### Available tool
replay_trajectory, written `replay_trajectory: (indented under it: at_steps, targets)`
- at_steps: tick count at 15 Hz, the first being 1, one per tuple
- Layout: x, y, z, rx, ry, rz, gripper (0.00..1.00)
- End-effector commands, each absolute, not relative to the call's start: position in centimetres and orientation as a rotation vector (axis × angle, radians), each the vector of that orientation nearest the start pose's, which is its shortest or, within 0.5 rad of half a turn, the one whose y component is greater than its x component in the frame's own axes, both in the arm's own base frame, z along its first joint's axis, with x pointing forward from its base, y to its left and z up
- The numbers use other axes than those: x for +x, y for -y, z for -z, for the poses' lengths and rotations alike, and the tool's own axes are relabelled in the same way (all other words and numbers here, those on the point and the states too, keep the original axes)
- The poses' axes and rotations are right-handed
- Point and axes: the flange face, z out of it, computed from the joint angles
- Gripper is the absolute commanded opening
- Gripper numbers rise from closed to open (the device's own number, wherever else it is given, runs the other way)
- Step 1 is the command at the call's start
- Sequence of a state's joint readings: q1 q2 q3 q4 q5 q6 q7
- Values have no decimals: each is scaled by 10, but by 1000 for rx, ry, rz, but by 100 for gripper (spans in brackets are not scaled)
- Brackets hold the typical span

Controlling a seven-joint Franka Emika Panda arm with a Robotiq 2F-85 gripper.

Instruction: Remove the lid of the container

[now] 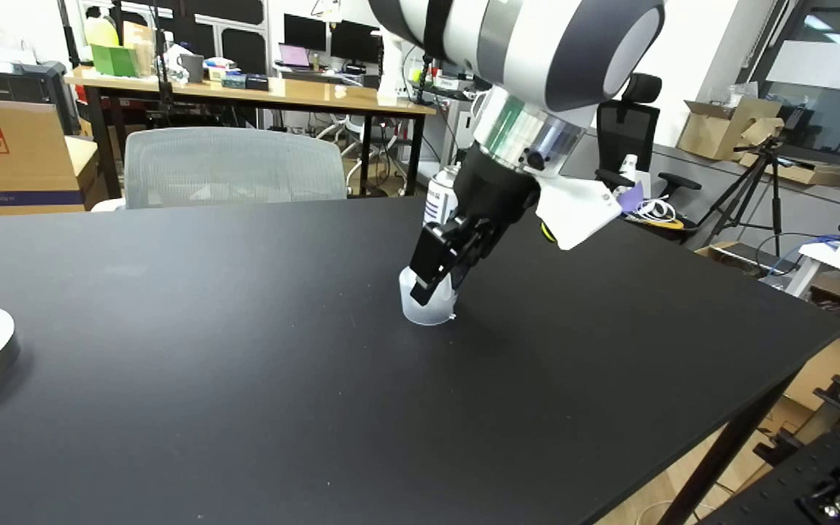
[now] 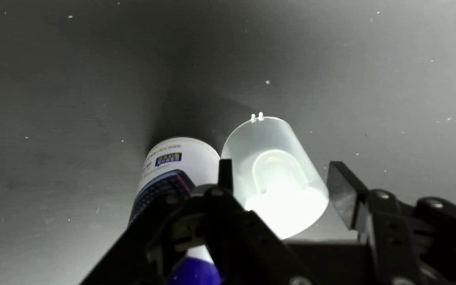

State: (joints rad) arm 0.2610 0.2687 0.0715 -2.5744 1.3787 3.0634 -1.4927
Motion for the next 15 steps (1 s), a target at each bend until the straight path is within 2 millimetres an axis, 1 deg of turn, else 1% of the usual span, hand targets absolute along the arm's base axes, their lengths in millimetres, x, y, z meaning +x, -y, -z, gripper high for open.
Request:
replay_trajectory:
  at_steps: [1,2,3,5,6,8,11,15]
  targets:
    - [412,-55,-152,-2903,636,401,37]
    - [410,-54,-147,-2897,633,386,87]
    - [409,-54,-145,-2896,633,385,89]
    - [405,-55,-146,-2891,646,388,98]
    - [401,-56,-145,-2897,651,377,100]
    - [387,-61,-151,-2903,677,359,100]
    - [365,-66,-162,-3010,701,361,100]
    - [330,-67,-169,-3117,768,350,100]
